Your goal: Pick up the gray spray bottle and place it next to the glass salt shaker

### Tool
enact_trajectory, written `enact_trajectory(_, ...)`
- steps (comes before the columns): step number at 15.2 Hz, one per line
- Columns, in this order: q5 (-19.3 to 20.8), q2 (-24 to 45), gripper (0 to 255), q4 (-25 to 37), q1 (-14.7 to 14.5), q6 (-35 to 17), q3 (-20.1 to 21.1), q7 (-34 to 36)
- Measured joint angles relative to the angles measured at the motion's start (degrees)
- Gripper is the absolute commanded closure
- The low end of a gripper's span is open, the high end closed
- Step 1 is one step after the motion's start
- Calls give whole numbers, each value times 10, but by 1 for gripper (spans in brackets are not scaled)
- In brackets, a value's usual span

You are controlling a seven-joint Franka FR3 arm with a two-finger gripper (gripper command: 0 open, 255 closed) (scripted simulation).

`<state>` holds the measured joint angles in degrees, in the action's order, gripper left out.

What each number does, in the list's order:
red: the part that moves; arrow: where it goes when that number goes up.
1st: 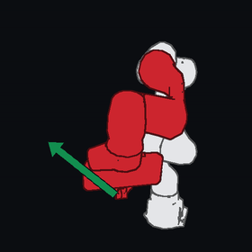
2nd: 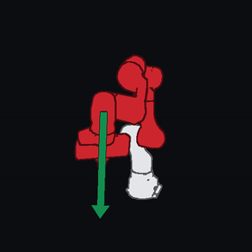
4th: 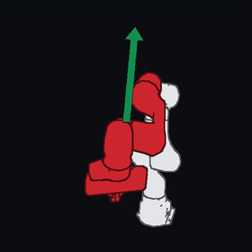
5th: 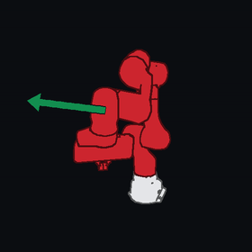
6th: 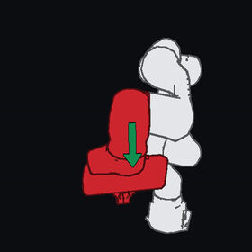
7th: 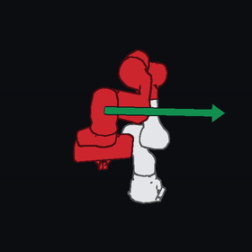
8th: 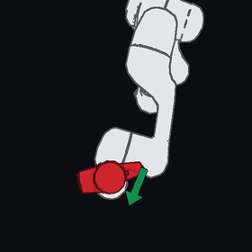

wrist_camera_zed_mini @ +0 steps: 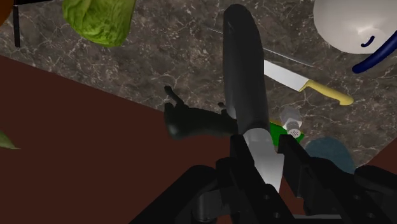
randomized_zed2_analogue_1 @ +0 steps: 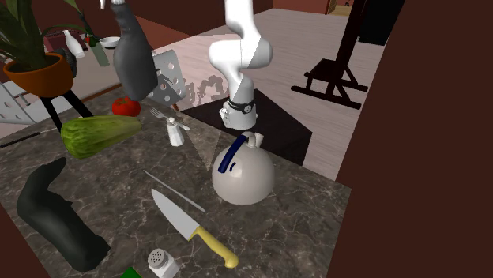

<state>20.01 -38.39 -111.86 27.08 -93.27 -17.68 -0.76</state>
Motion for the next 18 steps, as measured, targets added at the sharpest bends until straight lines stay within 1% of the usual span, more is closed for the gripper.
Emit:
enact_trajectory(5,17,-41,255,12,15,37,-29,-53)
enact_trajectory(13,48,-88,255,58,36,100,-80,-147)
enact_trajectory(14,50,-86,255,69,36,106,-85,-154)
enact_trajectory(18,58,-102,255,41,40,93,-92,-158)
